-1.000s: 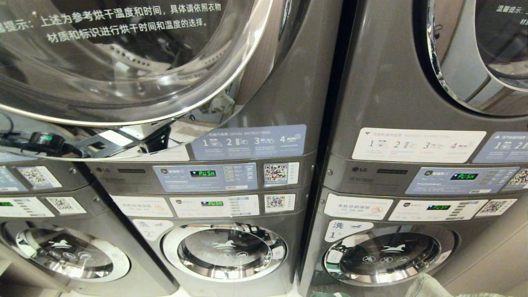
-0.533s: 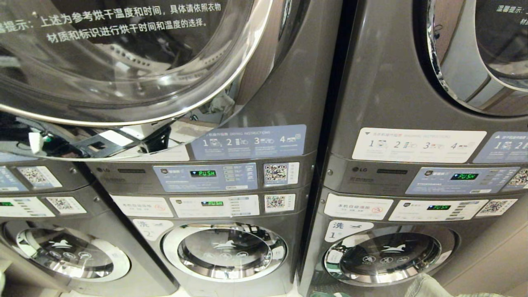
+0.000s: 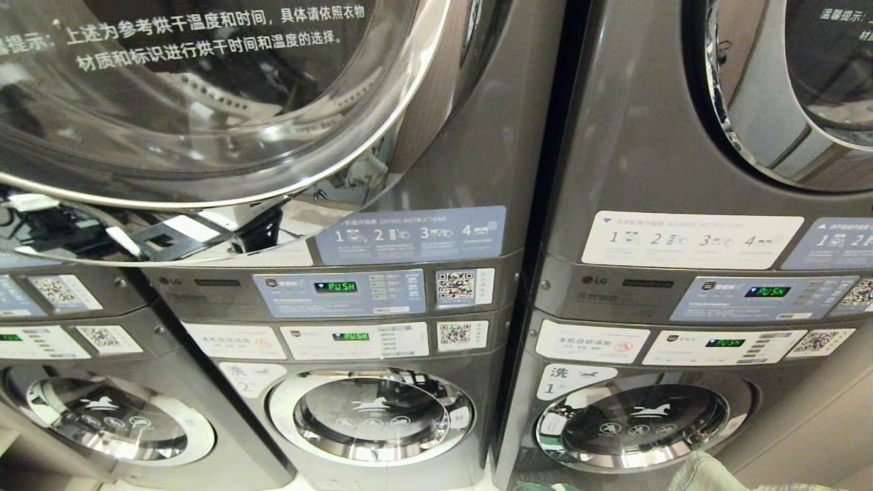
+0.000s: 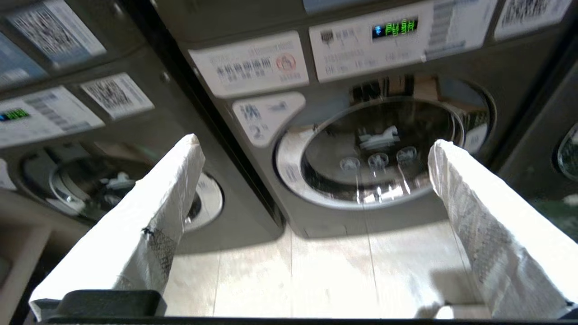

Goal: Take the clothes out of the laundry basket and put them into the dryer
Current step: Open the dryer

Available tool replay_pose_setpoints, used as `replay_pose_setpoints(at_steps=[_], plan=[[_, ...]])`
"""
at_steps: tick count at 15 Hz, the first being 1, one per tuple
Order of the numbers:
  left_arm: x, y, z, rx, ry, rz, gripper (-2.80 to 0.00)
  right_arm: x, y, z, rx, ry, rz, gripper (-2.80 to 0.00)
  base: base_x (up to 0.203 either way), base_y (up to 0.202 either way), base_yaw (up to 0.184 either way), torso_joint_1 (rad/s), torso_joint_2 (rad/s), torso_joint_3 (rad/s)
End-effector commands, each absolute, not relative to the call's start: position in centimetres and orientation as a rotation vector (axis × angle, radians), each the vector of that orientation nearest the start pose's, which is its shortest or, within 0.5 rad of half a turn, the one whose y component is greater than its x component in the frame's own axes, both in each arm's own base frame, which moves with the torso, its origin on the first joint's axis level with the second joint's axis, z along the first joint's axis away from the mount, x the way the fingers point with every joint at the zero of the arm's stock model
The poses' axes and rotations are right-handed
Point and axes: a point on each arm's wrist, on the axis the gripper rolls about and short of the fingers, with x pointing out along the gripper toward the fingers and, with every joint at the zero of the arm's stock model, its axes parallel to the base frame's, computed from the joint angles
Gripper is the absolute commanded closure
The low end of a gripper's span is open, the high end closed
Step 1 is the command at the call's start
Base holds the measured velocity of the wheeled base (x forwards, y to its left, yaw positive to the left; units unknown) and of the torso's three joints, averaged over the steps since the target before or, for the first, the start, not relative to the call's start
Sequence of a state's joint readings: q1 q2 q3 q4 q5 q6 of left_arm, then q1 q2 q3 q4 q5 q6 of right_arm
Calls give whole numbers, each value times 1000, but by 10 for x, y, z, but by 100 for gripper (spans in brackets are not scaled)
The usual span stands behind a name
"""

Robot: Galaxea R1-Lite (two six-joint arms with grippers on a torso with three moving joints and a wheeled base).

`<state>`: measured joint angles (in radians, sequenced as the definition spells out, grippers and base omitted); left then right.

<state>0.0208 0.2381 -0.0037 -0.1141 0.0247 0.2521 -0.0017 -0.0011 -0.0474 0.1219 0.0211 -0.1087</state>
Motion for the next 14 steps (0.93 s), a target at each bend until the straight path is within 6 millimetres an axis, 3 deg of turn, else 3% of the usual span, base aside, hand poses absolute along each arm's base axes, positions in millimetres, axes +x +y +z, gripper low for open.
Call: replay_pose_setpoints(at_steps=[1,6,7,11,14], plan=[[-8,0,86,252,106,34,-280,-27,1,76,-110,74,24,0,0,0,0,0,0,0],[-23,0,81,296,-56,21,-280,-27,1,76,-108,74,24,0,0,0,0,0,0,0],[-23,0,81,290,-54,22,0,-27,1,76,-108,74,24,0,0,0,0,0,0,0],[-23,0,81,310,-47,21,0,-27,1,76,-108,74,24,0,0,0,0,0,0,0],[-23,0,79,445,-33,17,0,-27,1,76,-108,74,24,0,0,0,0,0,0,0]])
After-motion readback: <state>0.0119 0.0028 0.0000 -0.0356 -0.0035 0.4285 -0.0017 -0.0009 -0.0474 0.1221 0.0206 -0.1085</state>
